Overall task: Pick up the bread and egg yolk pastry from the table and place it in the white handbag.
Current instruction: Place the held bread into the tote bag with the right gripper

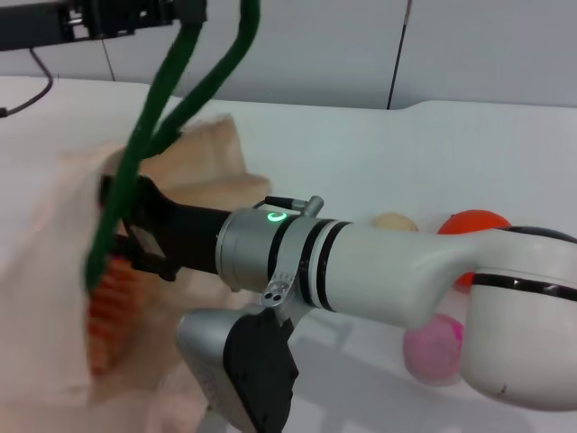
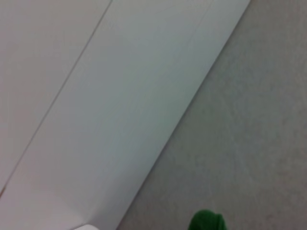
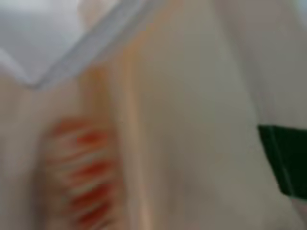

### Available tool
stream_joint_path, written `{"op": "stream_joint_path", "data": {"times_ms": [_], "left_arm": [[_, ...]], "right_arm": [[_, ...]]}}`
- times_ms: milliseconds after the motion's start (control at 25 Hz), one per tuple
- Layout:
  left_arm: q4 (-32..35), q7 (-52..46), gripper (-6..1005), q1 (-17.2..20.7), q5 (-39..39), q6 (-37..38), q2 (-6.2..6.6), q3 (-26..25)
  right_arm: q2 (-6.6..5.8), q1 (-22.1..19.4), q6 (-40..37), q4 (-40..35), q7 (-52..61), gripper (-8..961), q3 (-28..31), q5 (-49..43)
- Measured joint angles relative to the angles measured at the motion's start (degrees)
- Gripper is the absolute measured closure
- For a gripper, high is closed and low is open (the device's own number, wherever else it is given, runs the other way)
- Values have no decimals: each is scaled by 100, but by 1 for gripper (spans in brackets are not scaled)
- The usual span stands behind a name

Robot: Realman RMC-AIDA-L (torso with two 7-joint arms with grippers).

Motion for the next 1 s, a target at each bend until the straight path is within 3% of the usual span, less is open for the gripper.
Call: {"op": "stream_joint_path", "data": {"times_ms": [280, 480, 1000], "left_arm": [[4, 136, 878, 206, 1, 52, 43, -47], [4, 155, 878, 324, -41, 54, 103, -76], [3, 242, 880, 621, -71, 75, 174, -606]], "right_arm": [[-29, -256, 378, -59, -36, 202, 222, 5], [-46, -561, 479, -229, -47, 71, 574, -24], [-54, -1124, 509, -275, -360, 71, 991, 1]]}}
